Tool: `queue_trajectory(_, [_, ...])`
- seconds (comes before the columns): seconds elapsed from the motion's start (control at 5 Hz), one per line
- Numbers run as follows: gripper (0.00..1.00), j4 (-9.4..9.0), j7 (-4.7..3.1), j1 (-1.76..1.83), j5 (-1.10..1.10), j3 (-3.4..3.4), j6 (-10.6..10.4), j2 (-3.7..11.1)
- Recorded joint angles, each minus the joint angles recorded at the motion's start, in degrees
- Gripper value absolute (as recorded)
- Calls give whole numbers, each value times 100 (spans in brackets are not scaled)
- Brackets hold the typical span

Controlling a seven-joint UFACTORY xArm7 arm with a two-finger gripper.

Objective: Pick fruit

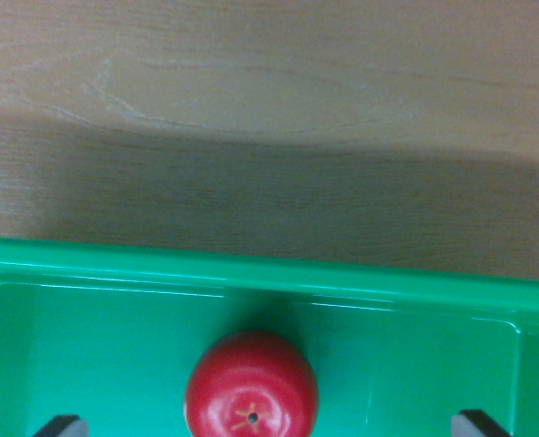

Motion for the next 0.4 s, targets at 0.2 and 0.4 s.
queue_trajectory(0.2, [0,0,0,0,0,0,0,0])
queue_trajectory(0.4, [0,-204,-37,-4,-2,4,-259,121])
